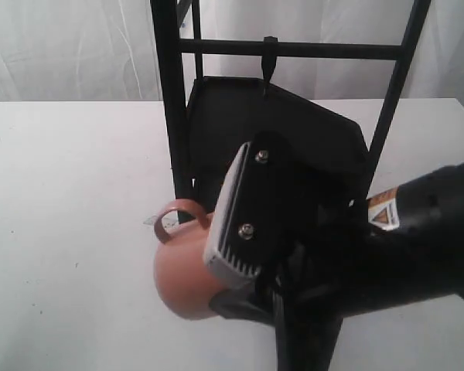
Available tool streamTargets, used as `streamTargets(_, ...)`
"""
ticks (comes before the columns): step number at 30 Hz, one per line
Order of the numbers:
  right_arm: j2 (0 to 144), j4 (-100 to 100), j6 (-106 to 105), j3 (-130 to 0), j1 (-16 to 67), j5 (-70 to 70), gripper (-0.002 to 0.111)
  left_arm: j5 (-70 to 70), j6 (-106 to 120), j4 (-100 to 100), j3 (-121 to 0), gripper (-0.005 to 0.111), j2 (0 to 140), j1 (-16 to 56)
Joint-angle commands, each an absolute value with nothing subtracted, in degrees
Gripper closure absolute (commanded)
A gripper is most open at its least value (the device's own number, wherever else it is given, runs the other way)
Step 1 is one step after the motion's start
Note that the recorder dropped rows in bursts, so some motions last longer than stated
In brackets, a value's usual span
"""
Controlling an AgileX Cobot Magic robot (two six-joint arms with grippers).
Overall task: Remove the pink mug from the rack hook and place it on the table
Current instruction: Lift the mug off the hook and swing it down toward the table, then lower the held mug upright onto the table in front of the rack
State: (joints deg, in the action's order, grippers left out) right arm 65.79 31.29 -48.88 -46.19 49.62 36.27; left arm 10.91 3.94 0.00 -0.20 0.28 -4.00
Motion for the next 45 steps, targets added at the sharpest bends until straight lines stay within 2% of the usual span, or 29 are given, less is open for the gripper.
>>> streamTargets(1,65.2,31.5,-40.6,-47.3,55.0,34.6,0.108,10.7,3.8,0.0,0.0,0.107,0.1,-4.0)
streamTargets(9,66.6,31.1,-28.8,-59.1,57.0,39.9,0.108,10.7,3.8,0.0,0.0,0.107,0.1,-4.0)
streamTargets(14,75.2,30.7,-21.2,-69.9,57.1,53.5,0.108,10.7,3.8,0.0,0.0,0.107,0.1,-4.0)
streamTargets(23,91.5,8.5,0.7,-81.2,57.3,69.2,0.108,10.7,3.8,0.0,0.0,0.107,0.1,-4.0)
streamTargets(31,97.6,10.4,0.0,-84.2,57.3,64.9,0.108,10.7,3.8,0.0,0.0,0.107,0.1,-4.0)
streamTargets(38,102.7,10.0,0.0,-84.2,57.3,68.6,0.108,10.7,3.8,0.0,0.0,0.107,0.1,-4.0)
streamTargets(45,105.4,1.2,0.5,-84.1,57.3,64.4,0.108,10.7,3.8,0.0,0.0,0.107,0.1,-4.0)
